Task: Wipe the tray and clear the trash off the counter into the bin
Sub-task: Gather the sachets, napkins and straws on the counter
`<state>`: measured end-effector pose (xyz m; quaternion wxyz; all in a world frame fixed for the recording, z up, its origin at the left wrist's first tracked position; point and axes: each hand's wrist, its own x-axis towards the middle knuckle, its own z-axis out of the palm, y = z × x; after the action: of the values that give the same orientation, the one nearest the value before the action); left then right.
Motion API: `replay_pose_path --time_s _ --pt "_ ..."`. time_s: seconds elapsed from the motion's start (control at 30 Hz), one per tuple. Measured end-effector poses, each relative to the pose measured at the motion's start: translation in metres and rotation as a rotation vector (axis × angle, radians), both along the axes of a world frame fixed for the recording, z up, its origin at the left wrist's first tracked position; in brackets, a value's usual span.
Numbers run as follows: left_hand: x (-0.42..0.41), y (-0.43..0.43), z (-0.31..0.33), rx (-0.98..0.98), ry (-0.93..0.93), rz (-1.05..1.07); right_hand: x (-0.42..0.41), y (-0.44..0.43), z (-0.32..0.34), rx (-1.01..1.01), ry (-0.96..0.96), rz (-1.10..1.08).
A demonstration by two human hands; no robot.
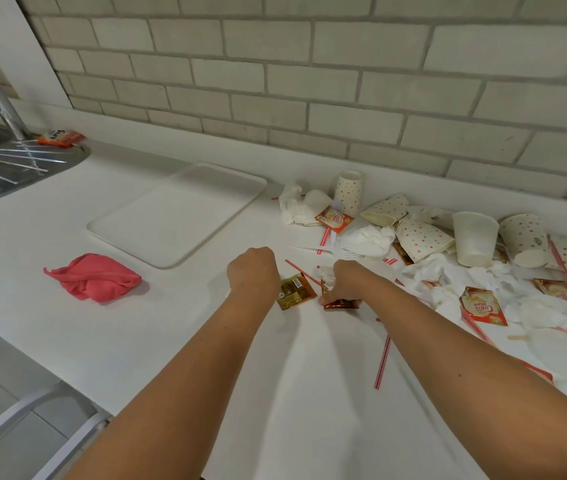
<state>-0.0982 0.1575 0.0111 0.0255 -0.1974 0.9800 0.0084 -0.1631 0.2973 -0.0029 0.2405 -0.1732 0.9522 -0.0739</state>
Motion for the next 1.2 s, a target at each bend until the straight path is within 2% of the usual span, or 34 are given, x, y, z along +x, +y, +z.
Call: replay_pose_path --time_s 0.07,0.2,0.27,0.6,0.77,1.07,1.2 --pt "-0.004 0.001 0.002 0.033 -0.022 -0.011 0.0 0.002 -0.001 -0.033 -0.011 -0.025" --pt "-0.013 0.006 -0.007 0.311 -0.094 0.015 0.003 -0.001 -0.009 -0.105 0.022 -0.058" --pt "-0.014 0.007 -0.018 0.354 -0.139 0.042 0.007 -0.005 -0.013 -0.104 0.075 -0.066" --pt "0.001 -0.008 -0.025 0.51 -0.265 0.099 0.024 -0.019 -0.004 0.19 0.27 0.218" --pt "0.023 -0.032 -0.027 0.551 -0.269 0.117 0.028 -0.025 -0.012 0.274 0.304 0.26" --pt "0.065 -0.074 -0.037 0.631 -0.214 0.139 0.041 -0.026 -0.008 0.133 0.251 0.208" --pt "0.09 -0.1 -0.032 0.615 -0.257 0.158 0.057 -0.047 0.001 -0.007 0.16 0.191"
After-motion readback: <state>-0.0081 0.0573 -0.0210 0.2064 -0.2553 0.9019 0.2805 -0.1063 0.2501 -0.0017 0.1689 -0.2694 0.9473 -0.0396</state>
